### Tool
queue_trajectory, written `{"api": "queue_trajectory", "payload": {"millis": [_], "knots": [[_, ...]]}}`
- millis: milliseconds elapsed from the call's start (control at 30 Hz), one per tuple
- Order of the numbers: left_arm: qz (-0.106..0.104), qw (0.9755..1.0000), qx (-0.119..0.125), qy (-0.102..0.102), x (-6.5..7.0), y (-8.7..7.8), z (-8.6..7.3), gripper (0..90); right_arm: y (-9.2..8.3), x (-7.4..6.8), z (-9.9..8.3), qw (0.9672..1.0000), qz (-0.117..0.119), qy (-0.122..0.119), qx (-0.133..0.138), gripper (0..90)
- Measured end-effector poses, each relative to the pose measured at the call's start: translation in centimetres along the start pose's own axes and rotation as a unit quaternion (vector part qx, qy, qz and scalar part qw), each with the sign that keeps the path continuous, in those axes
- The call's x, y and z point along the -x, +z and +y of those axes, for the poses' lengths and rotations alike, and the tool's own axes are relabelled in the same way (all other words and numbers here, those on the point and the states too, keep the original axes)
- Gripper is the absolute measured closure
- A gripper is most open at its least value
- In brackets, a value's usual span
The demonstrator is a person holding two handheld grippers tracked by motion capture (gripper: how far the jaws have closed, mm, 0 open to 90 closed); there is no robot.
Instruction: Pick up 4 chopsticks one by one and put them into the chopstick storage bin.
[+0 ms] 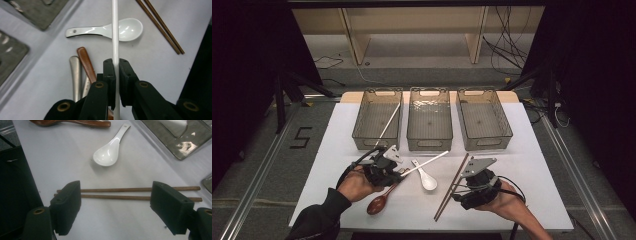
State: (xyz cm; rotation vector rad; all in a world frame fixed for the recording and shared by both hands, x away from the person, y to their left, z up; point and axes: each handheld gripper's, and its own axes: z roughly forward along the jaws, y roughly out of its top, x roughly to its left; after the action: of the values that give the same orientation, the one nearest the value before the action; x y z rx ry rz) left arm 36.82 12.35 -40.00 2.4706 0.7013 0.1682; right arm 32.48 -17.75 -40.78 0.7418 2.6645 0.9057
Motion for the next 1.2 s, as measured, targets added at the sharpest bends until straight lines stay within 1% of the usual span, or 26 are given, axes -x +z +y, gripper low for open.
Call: {"api": "queue_trajectory", "payload": {"millis": [33, 100, 167, 233, 367, 467, 500, 533, 567, 600, 700, 767, 967, 1000, 1033, 1133, 1167, 1200], "knots": [[0.002, 0.9999, 0.007, -0.011, -0.3, -0.2, 0.0, 84.9, 0.0, 0.1, 0.0, 1.0, 0.0, 0.0, -0.001, 24.6], [0.01, 0.9996, 0.015, -0.02, -1.0, -0.7, 0.0, 84.9, 0.0, 0.3, -0.1, 1.0, -0.002, 0.007, 0.005, 24.2], [0.022, 0.9988, 0.029, -0.035, -1.6, -1.1, 0.0, 84.9, -0.1, 0.4, -0.1, 0.9999, -0.001, 0.014, 0.01, 23.9], [0.026, 0.9982, 0.036, -0.041, -2.2, -1.6, 0.0, 84.9, -0.1, 0.6, -0.2, 0.9996, 0.002, 0.024, 0.016, 23.6], [0.037, 0.9953, 0.058, -0.069, -3.8, -2.5, 0.3, 84.9, -0.1, 0.8, -0.3, 0.9993, -0.001, 0.033, 0.016, 23.4], [0.046, 0.9934, 0.065, -0.083, -4.9, -3.1, 0.7, 84.9, -0.1, 0.8, -0.3, 0.9993, 0.0, 0.033, 0.017, 23.4], [0.05, 0.9926, 0.067, -0.087, -5.5, -3.2, 0.8, 84.9, 0.0, 0.8, -0.3, 0.9993, -0.001, 0.033, 0.017, 23.4], [0.055, 0.9913, 0.072, -0.096, -5.9, -3.3, 1.0, 84.9, 0.0, 0.8, -0.3, 0.9993, 0.0, 0.034, 0.016, 23.2], [0.057, 0.9907, 0.074, -0.099, -6.2, -3.4, 1.1, 84.9, 0.0, 0.8, -0.3, 0.9993, 0.001, 0.033, 0.015, 23.1], [0.062, 0.9895, 0.075, -0.107, -6.8, -3.4, 1.3, 84.9, 0.1, 0.8, -0.3, 0.9993, 0.001, 0.034, 0.015, 23.0], [0.083, 0.9873, 0.071, -0.116, -8.0, -3.3, 1.6, 84.9, 0.1, 0.7, -0.3, 0.9994, 0.002, 0.033, 0.013, 23.0], [0.082, 0.9856, 0.076, -0.127, -8.7, -3.3, 1.7, 84.9, 0.1, 0.7, -0.3, 0.9994, 0.002, 0.033, 0.014, 23.0], [0.098, 0.9806, 0.081, -0.149, -10.9, -3.1, 2.3, 84.9, 0.2, 0.8, -0.3, 0.9992, 0.002, 0.036, 0.015, 22.6], [0.101, 0.9793, 0.081, -0.156, -11.5, -3.1, 2.4, 84.9, 0.1, 0.8, -0.3, 0.9992, 0.003, 0.035, 0.016, 22.5], [0.103, 0.9786, 0.081, -0.159, -11.9, -3.1, 2.5, 84.9, 0.1, 0.8, -0.3, 0.9993, 0.003, 0.035, 0.015, 22.3], [0.113, 0.9747, 0.078, -0.177, -13.4, -2.8, 2.7, 84.9, 0.2, 0.8, -0.3, 0.9993, 0.004, 0.034, 0.014, 22.3], [0.116, 0.9731, 0.079, -0.183, -13.8, -2.7, 2.8, 84.9, 0.2, 0.8, -0.3, 0.9994, 0.005, 0.033, 0.013, 22.3], [0.12, 0.971, 0.077, -0.192, -14.4, -2.6, 2.8, 84.9, 0.2, 0.8, -0.3, 0.9993, 0.005, 0.033, 0.013, 22.3]]}}
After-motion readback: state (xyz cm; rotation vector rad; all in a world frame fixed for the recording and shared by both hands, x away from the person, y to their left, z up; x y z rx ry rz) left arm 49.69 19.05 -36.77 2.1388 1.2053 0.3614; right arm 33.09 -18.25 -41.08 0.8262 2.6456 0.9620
